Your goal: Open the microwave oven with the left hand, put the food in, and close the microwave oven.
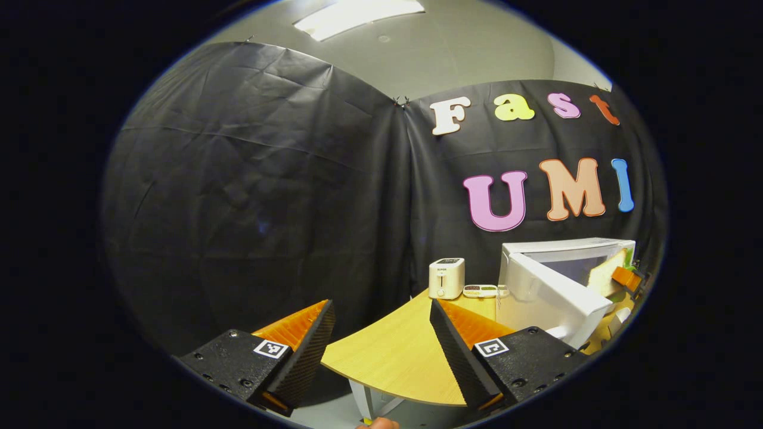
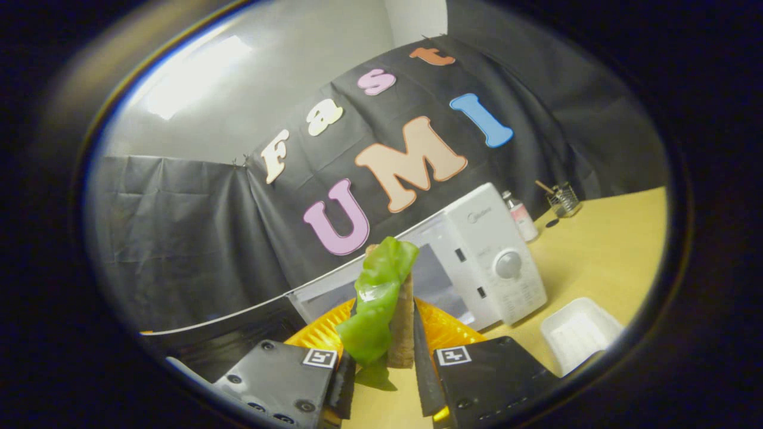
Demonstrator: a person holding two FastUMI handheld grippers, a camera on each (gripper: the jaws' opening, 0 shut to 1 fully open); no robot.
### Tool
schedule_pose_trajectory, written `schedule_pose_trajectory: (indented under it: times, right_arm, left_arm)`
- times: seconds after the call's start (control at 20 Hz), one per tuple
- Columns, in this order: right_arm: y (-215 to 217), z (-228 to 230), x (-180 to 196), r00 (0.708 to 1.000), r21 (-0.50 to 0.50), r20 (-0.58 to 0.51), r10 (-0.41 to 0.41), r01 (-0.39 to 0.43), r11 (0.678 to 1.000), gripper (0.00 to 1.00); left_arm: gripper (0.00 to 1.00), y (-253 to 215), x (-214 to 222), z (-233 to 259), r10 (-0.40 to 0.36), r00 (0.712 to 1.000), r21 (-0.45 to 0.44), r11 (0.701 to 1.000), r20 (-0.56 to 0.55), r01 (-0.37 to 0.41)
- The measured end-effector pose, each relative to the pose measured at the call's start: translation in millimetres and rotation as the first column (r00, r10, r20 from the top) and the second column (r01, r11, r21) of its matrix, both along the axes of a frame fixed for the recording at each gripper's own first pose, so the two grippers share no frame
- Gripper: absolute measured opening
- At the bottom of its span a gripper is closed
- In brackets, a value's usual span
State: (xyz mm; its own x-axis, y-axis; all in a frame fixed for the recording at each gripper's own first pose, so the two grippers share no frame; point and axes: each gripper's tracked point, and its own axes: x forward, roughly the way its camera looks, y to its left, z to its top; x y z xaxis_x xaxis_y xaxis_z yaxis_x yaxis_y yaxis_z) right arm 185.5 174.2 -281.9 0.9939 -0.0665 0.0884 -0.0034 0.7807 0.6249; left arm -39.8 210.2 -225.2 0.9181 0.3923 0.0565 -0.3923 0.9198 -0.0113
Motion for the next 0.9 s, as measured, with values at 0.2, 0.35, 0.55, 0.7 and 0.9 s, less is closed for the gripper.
schedule_pose_trajectory:
  times: [0.2, 0.35, 0.55, 0.7, 0.9]
  right_arm:
    - [23, -14, 53, 0.999, -0.008, -0.031, 0.014, -0.015, 1.0, 0.39]
    - [36, -33, 87, 0.997, -0.016, -0.074, 0.033, -0.034, 0.999, 0.39]
    - [47, -44, 128, 0.993, -0.041, -0.112, 0.048, -0.053, 0.998, 0.44]
    - [48, -48, 149, 0.99, -0.107, -0.134, 0.03, -0.045, 0.993, 0.46]
    - [39, -62, 170, 0.984, -0.158, -0.18, 0.005, -0.034, 0.987, 0.46]
  left_arm:
    - [0.98, 1, 1, -5, 0.001, 1.0, -0.006, 1.0, -0.007, -0.002]
    - [0.98, 4, 4, -6, 0.005, 1.0, 0.0, 1.0, -0.002, -0.005]
    - [0.98, 8, 5, -6, 0.014, 1.0, -0.002, 1.0, 0.009, -0.014]
    - [0.98, 4, 8, -5, 0.002, 1.0, -0.008, 1.0, 0.018, -0.002]
    - [0.98, 3, 10, -7, -0.007, 1.0, -0.014, 1.0, 0.02, 0.007]
